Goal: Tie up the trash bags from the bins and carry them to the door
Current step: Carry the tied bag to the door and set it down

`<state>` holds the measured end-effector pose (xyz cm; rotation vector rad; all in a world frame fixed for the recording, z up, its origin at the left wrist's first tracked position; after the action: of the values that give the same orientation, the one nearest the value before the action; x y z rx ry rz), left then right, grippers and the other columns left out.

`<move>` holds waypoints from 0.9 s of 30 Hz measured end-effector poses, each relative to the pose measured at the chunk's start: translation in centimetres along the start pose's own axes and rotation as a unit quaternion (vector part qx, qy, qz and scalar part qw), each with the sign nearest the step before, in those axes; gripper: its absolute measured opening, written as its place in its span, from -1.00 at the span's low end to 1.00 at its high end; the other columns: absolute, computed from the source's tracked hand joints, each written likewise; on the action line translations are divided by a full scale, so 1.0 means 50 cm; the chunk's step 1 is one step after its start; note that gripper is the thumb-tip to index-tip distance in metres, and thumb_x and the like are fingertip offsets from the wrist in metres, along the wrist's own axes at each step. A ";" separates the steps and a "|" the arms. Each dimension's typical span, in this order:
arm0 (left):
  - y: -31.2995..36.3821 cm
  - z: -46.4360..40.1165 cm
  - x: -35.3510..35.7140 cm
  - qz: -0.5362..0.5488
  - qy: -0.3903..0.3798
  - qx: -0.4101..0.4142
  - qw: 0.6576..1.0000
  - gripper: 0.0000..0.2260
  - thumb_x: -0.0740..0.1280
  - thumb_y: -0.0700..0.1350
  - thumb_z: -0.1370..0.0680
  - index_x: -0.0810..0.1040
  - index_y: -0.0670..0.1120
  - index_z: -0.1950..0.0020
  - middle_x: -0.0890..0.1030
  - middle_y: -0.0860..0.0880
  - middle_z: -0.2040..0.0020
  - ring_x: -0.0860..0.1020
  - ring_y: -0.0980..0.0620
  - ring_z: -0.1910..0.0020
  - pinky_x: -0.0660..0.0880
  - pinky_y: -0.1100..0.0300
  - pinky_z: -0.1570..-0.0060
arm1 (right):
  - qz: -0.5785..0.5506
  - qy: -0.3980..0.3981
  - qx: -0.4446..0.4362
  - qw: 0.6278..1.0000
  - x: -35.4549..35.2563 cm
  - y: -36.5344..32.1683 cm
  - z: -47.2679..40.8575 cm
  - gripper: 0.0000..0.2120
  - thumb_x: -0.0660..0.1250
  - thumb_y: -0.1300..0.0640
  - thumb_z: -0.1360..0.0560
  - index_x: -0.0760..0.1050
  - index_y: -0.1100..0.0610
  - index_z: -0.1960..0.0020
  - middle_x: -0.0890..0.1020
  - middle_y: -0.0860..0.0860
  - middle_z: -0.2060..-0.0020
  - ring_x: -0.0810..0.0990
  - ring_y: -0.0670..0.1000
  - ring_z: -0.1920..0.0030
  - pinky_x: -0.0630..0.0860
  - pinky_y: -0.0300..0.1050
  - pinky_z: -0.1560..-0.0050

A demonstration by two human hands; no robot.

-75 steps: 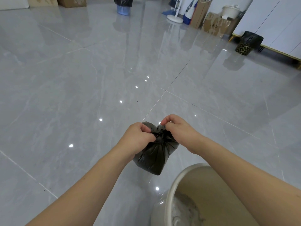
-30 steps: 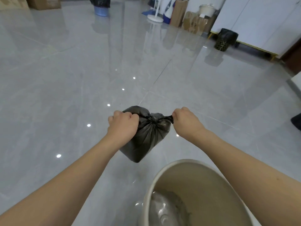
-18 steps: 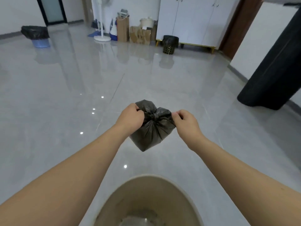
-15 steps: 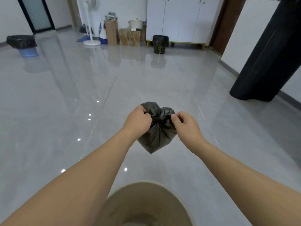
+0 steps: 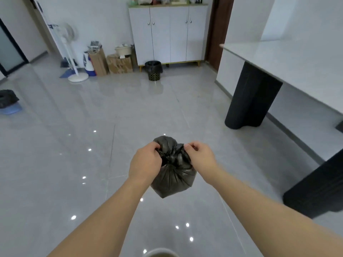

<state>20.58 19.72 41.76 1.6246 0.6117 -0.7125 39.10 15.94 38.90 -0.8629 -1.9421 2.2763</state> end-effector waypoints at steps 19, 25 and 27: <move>0.639 0.059 -0.634 0.119 0.028 -0.019 0.992 -0.76 0.13 -0.17 -0.55 0.57 0.04 0.07 0.58 0.06 0.22 0.52 0.10 0.29 0.32 0.22 0.38 | -0.044 0.109 -0.009 0.993 -0.446 -0.730 0.240 -0.61 0.14 -0.04 -0.58 0.26 0.05 0.40 0.36 0.07 0.27 0.34 0.07 0.19 0.26 -0.03 0.14; 0.703 0.002 -0.579 0.144 0.024 -0.023 0.989 -0.75 0.12 -0.18 -0.55 0.57 0.04 0.05 0.57 0.02 0.30 0.47 0.07 0.41 0.29 0.22 0.44 | -0.039 -0.031 -0.080 0.996 -0.512 -0.737 0.185 -0.61 0.27 -0.05 -0.52 0.39 -0.02 -0.33 0.49 -0.10 -0.21 0.45 -0.07 -0.21 0.40 -0.09 -0.23; 0.729 -0.026 -0.559 0.155 0.026 -0.019 0.987 -0.75 0.12 -0.18 -0.56 0.57 0.03 0.05 0.56 0.02 0.31 0.46 0.08 0.40 0.29 0.22 0.45 | -0.035 -0.082 -0.101 0.991 -0.527 -0.742 0.158 -0.64 0.29 0.00 -0.50 0.38 -0.13 -0.29 0.53 -0.15 -0.16 0.50 -0.18 -0.11 0.41 -0.25 -0.04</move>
<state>28.46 14.95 86.78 1.6600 0.3935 -0.4293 45.97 7.41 83.77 -0.6262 -2.2644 2.2037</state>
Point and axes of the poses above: each hand's wrist, its own z-axis away from the middle knuckle, its own x-axis out of the palm, y = z × x, the point moved 6 cm from there along -z, towards the middle knuckle
